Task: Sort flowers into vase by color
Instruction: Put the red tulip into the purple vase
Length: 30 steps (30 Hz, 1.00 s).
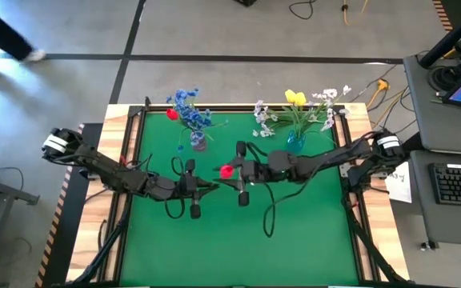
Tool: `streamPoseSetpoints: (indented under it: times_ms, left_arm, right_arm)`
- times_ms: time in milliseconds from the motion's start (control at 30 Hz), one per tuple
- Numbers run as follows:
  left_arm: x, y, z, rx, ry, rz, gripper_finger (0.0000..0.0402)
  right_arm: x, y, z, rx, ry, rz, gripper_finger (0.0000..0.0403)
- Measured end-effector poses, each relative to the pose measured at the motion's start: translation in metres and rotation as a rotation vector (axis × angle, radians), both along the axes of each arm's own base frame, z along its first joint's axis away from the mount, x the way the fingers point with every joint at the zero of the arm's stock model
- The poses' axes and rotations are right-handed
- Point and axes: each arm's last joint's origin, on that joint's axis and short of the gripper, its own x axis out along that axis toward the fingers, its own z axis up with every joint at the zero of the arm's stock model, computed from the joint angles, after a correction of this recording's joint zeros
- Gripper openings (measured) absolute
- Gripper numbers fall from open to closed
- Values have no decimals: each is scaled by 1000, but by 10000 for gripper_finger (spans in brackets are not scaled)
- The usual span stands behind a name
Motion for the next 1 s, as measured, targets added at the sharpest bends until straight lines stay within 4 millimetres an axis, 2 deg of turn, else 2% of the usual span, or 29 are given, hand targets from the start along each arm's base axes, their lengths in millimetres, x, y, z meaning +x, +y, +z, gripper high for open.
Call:
streamPoseSetpoints:
  times_ms: [200,367,467,567,633,800,900,1000]
  left_arm:
    - [0,1,0,19,-1,34,0]
    - [0,2,2,31,-12,65,0]
    - [0,2,2,32,-13,74,0]
    - [0,3,2,34,-15,93,0]
    - [0,4,2,7,-22,135,3]
    - [-7,10,0,-101,85,155,57]
    - [-17,19,0,-108,196,245,110]
    - [-30,27,3,-37,218,385,160]
  right_arm:
    - [6,-11,-19,100,130,-25,178]
    - [11,-10,-30,100,155,-23,176]
    - [13,-9,-33,106,152,-23,133]
    - [14,-9,-34,83,145,-24,45]
    - [14,-10,-34,61,144,-25,23]
    - [3,-28,-22,45,207,-54,11]
    - [-8,-53,-10,50,242,-56,10]
    - [-16,-81,1,36,254,-107,9]
